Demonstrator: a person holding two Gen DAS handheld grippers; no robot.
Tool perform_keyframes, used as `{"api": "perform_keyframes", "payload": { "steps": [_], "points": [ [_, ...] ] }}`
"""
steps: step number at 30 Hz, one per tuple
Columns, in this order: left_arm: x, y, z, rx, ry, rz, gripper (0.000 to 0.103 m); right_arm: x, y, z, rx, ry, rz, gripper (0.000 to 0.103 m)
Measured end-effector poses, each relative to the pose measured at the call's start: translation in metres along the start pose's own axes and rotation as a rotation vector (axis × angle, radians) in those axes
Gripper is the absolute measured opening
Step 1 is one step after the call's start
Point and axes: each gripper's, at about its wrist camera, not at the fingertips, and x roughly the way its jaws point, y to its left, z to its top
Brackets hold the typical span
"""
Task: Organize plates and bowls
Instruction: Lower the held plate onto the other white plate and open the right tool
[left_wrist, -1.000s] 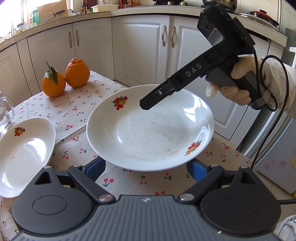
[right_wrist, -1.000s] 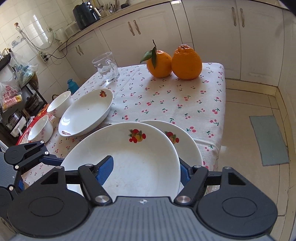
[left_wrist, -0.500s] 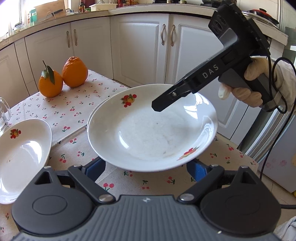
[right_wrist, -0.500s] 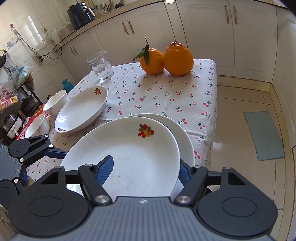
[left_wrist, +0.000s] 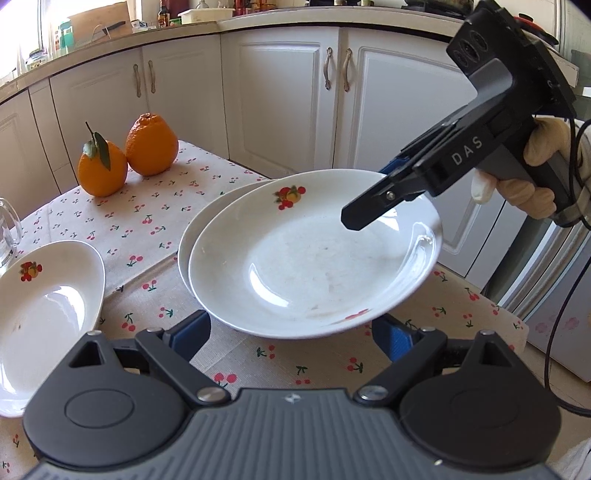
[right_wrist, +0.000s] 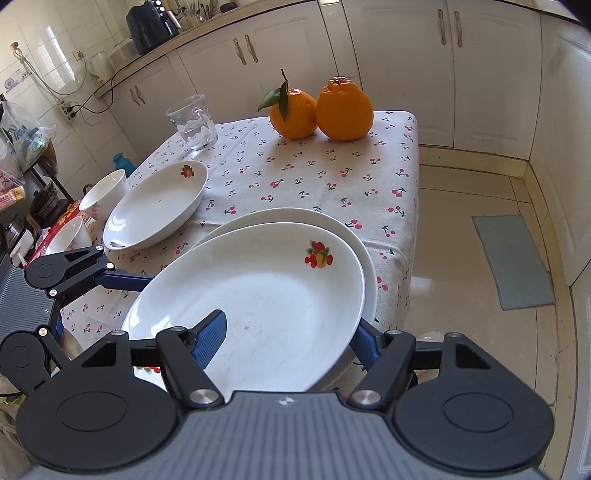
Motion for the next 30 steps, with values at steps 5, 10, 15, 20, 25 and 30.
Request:
{"api": "perform_keyframes", "payload": {
  "steps": [5,10,15,20,25,30],
  "points": [
    [0.0,0.0,0.0,0.006,-0.01,0.011,0.094,-0.004,0.005,0.0,-0.006,-0.003,-0.016,0.077],
    [-0.003,-0.001,0.0,0.004,-0.026,0.01,0.094,-0.003,0.01,0.001,-0.017,0.0,-0.049,0.077],
    [-0.006,-0.003,0.0,0.006,-0.038,0.015,0.094,0.0,0.012,0.0,-0.02,0.014,-0.079,0.077],
    [-0.012,-0.003,-0.002,0.001,-0.054,0.019,0.094,0.0,0.014,-0.002,-0.024,0.018,-0.093,0.077],
    [-0.022,-0.001,-0.003,-0.014,-0.078,0.032,0.095,0.001,0.021,-0.004,-0.043,0.029,-0.122,0.081],
    [-0.034,-0.002,-0.007,-0.018,-0.102,0.061,0.095,0.003,0.028,-0.007,-0.056,0.036,-0.156,0.087]
  ]
}}
